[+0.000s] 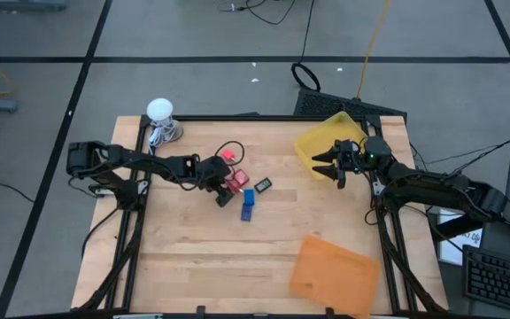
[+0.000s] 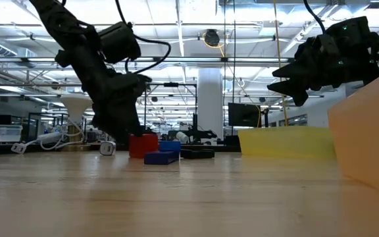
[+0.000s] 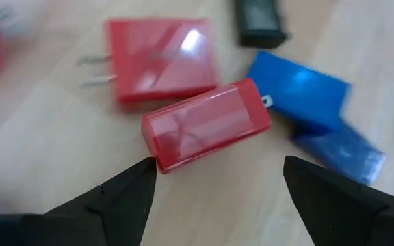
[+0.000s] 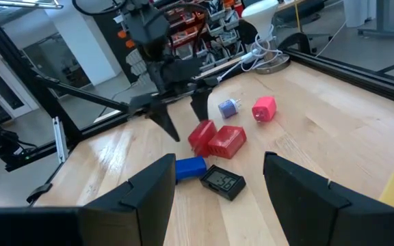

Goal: Pick & Place Office items
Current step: Put the bottom red charger adapter into the yellow bin

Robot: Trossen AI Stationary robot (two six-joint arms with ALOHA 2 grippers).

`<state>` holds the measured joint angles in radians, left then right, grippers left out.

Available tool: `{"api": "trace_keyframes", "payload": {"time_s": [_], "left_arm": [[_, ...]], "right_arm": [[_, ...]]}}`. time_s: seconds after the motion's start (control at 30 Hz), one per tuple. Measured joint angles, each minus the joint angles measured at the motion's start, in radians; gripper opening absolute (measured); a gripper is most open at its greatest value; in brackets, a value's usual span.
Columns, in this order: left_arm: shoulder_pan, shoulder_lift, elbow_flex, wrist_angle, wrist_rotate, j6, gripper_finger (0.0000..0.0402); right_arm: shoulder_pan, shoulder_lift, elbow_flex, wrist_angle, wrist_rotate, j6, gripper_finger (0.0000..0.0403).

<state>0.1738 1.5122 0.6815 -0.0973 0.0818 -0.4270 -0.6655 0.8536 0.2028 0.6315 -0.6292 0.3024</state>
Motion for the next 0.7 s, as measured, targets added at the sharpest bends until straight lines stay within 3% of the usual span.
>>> {"api": "trace_keyframes", "payload": {"time_s": [0.2,0.37,0.5,0.7], "left_arm": [[-0.03,-0.001,0.0,0.088,-0.026,0.199,0.0321],[-0.063,-0.001,0.0,0.1,-0.165,0.437,0.0321],[-0.086,0.007,0.0,0.162,-0.245,0.469,0.0321],[-0.092,0.092,0.0,0.316,-0.2,0.504,0.0321]], "right_arm": [[0.0,0.0,0.0,-0.012,0.0,0.0,0.0212],[0.0,0.0,0.0,-0.016,0.0,0.0,0.0212],[0.0,0.0,0.0,-0.016,0.0,-0.002,0.0212],[0.0,0.0,0.0,-0.016,0.0,-0.003,0.0212]]}}
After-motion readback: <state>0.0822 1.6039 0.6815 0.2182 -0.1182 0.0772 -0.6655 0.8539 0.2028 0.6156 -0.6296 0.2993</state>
